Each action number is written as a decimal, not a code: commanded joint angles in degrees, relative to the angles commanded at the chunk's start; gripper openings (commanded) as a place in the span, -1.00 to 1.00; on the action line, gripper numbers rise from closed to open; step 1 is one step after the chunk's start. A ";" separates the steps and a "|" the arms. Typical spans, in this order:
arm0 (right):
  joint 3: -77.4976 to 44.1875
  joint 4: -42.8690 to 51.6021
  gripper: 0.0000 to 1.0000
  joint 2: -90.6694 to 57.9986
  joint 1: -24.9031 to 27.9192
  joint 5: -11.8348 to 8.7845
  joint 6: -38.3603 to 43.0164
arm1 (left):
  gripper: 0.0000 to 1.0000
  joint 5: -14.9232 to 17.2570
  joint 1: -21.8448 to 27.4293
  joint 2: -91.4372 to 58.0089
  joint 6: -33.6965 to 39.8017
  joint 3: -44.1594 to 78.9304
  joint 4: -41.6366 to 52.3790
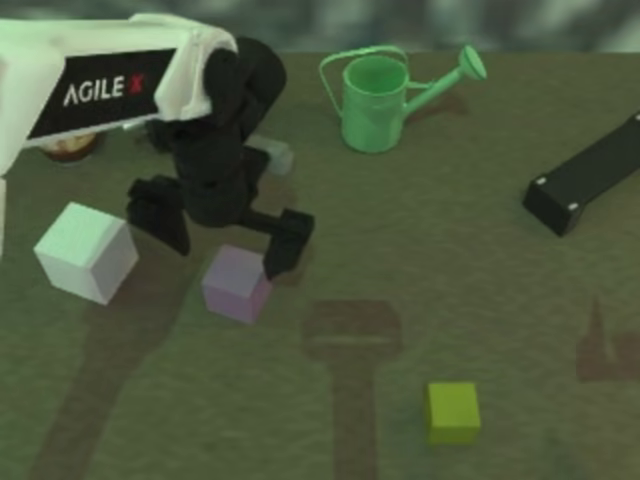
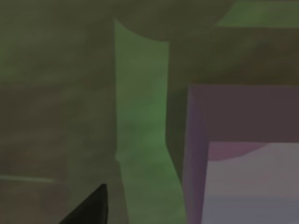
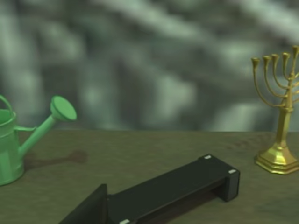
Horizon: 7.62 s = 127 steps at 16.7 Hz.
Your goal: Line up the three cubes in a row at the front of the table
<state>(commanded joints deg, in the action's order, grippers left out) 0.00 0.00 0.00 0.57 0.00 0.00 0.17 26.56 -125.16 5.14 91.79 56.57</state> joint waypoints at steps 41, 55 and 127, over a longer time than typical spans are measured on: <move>0.00 0.00 1.00 0.00 0.00 0.00 0.00 | -1.00 -0.13 -1.10 2.39 0.05 2.24 3.51; 0.00 0.00 1.00 0.00 0.00 0.00 0.00 | -1.00 -0.62 15.71 4.50 29.33 0.39 5.46; 0.00 0.00 1.00 0.00 0.00 0.00 0.00 | 1.00 -0.51 -0.43 4.99 8.35 0.70 7.33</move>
<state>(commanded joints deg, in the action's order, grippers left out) 0.00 0.00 0.00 0.57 0.00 0.00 -0.34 26.13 -120.17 13.49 92.49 63.90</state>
